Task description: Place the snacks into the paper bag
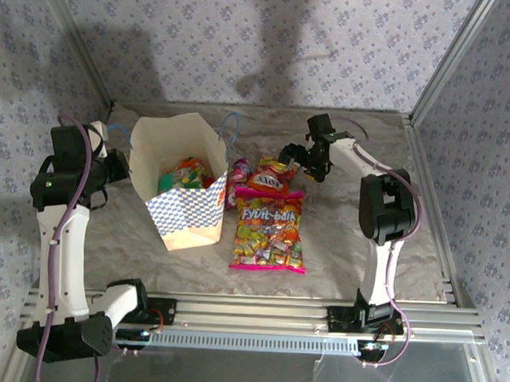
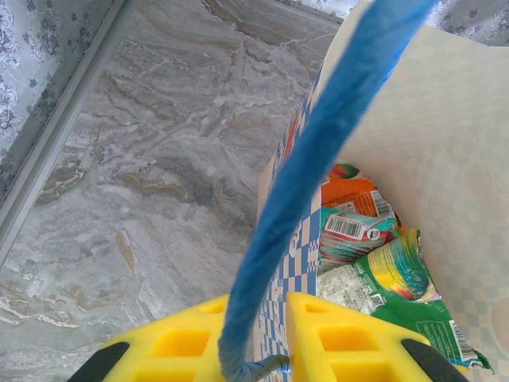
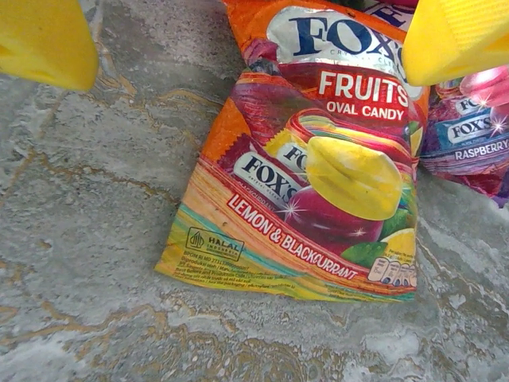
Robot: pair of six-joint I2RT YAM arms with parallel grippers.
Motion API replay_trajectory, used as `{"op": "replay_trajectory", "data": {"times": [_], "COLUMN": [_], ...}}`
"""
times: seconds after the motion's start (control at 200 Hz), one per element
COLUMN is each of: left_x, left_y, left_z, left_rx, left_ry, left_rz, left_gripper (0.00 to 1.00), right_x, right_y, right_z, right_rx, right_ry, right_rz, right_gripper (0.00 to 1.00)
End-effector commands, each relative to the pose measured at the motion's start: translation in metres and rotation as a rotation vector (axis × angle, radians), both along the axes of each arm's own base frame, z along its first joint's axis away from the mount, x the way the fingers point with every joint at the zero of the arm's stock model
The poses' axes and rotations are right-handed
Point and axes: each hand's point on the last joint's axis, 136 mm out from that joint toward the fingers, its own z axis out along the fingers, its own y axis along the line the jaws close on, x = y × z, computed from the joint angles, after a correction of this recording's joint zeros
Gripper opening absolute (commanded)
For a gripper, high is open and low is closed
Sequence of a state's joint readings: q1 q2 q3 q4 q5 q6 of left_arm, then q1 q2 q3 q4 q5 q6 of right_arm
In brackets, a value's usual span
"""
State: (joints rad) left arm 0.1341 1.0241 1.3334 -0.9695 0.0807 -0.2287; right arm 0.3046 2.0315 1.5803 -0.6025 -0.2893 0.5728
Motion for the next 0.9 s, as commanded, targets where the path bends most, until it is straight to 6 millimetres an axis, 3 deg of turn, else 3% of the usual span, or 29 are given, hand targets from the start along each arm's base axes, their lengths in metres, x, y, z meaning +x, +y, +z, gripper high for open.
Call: {"op": "replay_trajectory", "data": {"times": [0.0,0.325,0.894], "left_x": [-0.003,-0.007,-0.007], "left_y": [0.0,0.001,0.0], "left_z": [-0.001,-0.003,-0.003], "left_rx": [0.017,0.028,0.028], "left_ry": [0.01,0.016,0.013], "left_rz": [-0.007,-0.005,-0.011], "left_gripper": [0.22,0.22,0.22], "right_x": [0.003,0.001,-0.01], "right_y": [0.01,0.033,0.05], "right_z": [0.001,-0.014,-0.028], "right_rx": [0.022,0.03,0.009], "right_ry": [0.011,0.055,0.1], "right_rz": [0.015,0.063,0.106], "right_gripper": [1.0,1.0,1.0]}}
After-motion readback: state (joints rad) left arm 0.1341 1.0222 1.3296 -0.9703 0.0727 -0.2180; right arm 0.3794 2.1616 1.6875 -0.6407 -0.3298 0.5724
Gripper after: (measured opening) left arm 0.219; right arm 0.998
